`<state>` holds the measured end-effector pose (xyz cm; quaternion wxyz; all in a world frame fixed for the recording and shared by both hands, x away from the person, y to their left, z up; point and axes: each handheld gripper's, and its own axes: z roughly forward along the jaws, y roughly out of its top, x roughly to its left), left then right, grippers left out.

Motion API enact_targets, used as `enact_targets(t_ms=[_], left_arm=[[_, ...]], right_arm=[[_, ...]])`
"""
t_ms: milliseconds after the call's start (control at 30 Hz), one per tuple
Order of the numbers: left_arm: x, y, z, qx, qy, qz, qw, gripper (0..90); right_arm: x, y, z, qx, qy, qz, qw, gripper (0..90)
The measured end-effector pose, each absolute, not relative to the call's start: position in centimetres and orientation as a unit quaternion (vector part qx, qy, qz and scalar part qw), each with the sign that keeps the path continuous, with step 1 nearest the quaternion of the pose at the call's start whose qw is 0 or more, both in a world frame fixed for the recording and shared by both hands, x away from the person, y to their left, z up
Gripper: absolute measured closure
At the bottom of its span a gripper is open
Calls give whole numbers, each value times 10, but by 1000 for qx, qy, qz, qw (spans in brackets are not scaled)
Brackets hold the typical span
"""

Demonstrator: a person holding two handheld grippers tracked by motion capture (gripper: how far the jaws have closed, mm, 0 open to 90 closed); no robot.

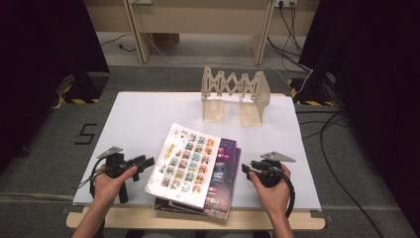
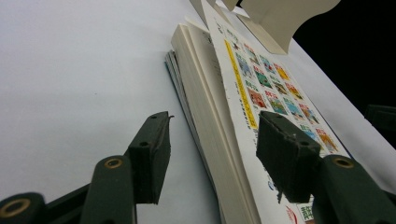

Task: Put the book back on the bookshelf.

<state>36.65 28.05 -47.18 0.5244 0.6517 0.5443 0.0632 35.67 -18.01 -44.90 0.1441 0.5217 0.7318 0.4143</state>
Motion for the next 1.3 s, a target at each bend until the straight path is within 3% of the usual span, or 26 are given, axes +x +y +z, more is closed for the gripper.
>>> enact_targets(t_ms=[300,500,567,933,1300], left_arm=[[376,270,-468,667,540,43,512,429],[385,261,-472,689,537,9,487,429],[386,260,-473,693,536,5,482,436],[383,259,-475,693,539,-4,479,639],[371,251,-470,668,571,-19,477,660]], right_arm=[[365,-160,-438,501,746,424,115,526],[371,-131,-439,486,765,419,51,513],[371,-127,-440,483,769,415,49,512],[383,-82,-456,480,795,370,-6,478],[383,-83,-460,499,784,369,-2,457]])
